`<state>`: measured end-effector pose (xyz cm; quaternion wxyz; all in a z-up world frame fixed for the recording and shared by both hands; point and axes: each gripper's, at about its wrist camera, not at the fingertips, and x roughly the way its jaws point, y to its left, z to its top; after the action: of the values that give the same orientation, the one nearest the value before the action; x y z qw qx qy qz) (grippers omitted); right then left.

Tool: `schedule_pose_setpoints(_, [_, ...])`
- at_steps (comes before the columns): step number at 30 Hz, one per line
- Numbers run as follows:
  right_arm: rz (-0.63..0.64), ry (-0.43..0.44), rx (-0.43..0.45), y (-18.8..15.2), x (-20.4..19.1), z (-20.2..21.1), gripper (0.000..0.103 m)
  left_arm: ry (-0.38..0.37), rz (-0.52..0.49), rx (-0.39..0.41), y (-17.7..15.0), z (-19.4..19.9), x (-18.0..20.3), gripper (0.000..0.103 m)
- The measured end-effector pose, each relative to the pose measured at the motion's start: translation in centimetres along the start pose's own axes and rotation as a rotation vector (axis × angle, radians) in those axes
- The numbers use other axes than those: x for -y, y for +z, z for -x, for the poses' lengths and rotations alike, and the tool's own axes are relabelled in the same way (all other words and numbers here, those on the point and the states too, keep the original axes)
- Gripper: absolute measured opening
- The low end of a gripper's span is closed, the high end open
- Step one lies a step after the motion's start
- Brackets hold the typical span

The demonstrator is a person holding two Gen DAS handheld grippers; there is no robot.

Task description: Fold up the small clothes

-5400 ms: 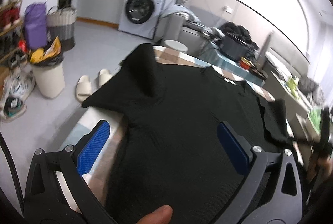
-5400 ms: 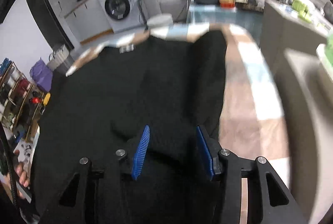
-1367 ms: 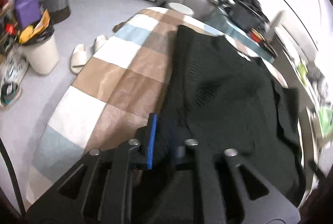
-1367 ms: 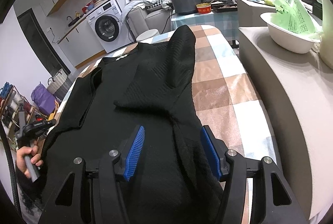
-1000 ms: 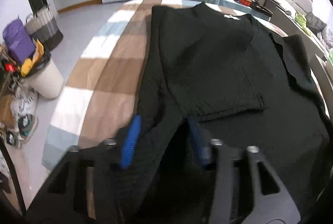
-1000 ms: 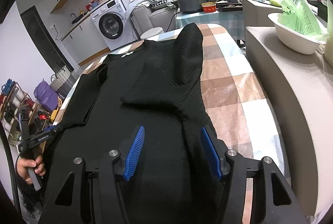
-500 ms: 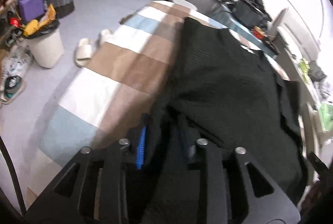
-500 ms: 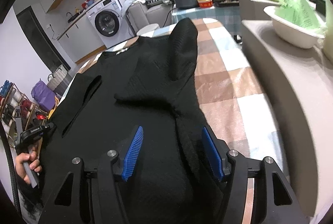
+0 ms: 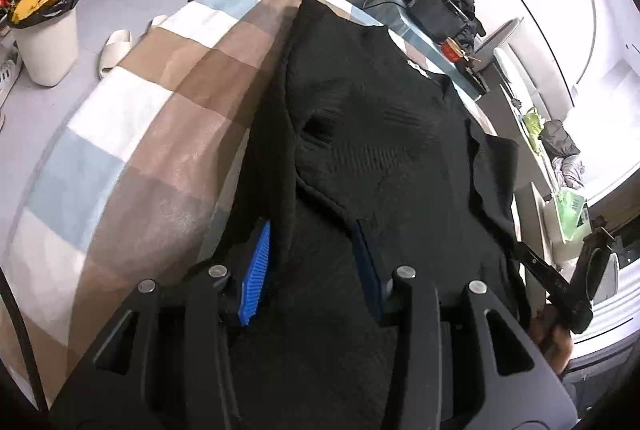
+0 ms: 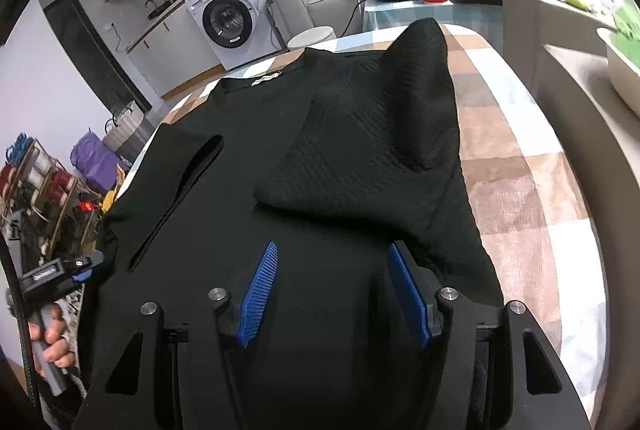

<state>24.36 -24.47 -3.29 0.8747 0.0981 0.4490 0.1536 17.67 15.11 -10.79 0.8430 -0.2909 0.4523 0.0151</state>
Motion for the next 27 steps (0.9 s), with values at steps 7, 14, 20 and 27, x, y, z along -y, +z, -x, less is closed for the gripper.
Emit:
schedule_pose_setpoints(7, [-0.008, 0.002, -0.004, -0.1, 0.3, -0.2, 0.060, 0.170, -0.014, 0.044, 1.4, -0.7, -2.3, 0.040])
schedule_pose_setpoints(14, [-0.027, 0.002, 0.017, -0.4, 1.1, 0.8, 0.060, 0.259, 0.069, 0.133, 2.1, 0.9, -4.5, 0.040])
schedule_pose_setpoints(20, [-0.023, 0.004, 0.026, -0.8, 0.9, 1.3, 0.060, 0.280, 0.048, 0.197, 1.3, 3.4, -3.5, 0.040])
schedule_pose_setpoints(27, [-0.030, 0.018, 0.041, -1.2, 1.1, 1.9, 0.060, 0.118, -0.043, 0.113, 0.5, 3.5, 1.0, 0.049])
